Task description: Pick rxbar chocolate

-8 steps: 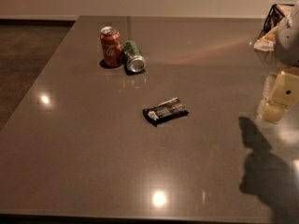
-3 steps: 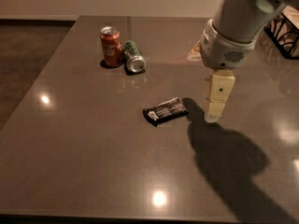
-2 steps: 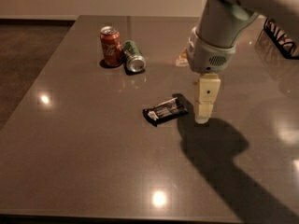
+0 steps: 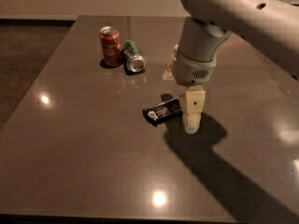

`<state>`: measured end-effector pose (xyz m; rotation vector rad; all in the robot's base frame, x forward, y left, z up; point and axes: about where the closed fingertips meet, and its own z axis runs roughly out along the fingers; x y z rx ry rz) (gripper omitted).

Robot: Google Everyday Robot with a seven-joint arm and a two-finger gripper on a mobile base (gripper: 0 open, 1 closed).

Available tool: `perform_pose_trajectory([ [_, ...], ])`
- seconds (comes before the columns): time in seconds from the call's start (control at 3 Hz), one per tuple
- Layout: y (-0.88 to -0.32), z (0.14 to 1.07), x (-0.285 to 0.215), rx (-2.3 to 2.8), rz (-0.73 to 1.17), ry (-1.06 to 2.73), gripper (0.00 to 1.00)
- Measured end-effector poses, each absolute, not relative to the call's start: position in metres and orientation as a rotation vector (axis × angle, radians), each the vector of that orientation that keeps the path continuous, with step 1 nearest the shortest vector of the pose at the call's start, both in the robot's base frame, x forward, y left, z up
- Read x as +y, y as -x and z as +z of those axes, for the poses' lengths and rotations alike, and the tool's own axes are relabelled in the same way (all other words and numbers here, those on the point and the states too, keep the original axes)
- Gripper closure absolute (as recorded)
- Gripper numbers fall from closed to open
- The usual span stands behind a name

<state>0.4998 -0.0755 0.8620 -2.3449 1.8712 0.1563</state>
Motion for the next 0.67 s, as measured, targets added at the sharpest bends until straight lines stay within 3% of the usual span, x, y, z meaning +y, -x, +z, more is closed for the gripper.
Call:
perform_pose_trajectory([
  [0.67, -0.4986, 0.8382, -0.0589, 1.844, 0.195, 2.413, 0.00],
])
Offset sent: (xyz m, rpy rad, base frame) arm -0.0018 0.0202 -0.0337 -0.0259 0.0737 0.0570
